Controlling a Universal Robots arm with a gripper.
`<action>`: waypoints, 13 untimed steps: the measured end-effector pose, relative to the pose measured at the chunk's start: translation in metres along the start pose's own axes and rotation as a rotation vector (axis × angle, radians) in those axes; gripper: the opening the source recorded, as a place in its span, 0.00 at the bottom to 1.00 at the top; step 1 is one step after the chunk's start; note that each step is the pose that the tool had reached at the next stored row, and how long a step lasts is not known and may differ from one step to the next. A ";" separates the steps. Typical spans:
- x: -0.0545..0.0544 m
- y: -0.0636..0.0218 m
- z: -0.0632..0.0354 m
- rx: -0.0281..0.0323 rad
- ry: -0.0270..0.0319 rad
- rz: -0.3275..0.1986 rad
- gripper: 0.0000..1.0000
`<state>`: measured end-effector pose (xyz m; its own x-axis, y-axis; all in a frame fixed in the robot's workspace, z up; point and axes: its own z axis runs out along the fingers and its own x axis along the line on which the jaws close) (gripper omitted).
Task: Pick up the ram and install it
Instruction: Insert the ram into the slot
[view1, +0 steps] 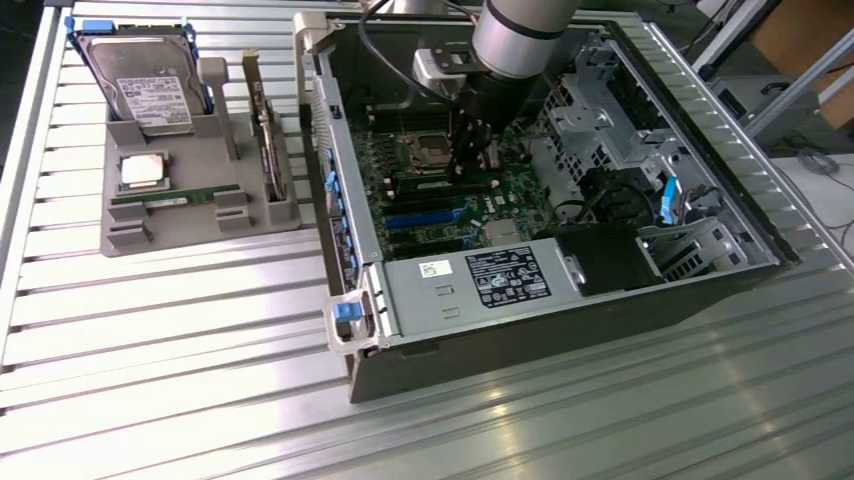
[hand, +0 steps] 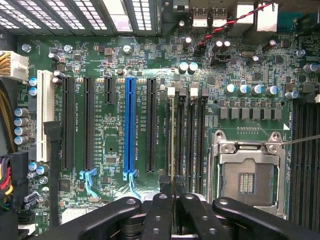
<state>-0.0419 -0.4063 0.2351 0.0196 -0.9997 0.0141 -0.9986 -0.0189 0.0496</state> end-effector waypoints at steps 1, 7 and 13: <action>0.000 0.0000 0.0000 -0.0001 0.0000 0.000 0.12; 0.000 0.0000 0.0008 -0.0001 -0.0007 0.008 0.12; 0.000 -0.0001 0.0021 -0.0001 -0.0005 0.008 0.13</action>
<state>-0.0419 -0.4063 0.2329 0.0114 -0.9998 0.0140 -0.9987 -0.0107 0.0495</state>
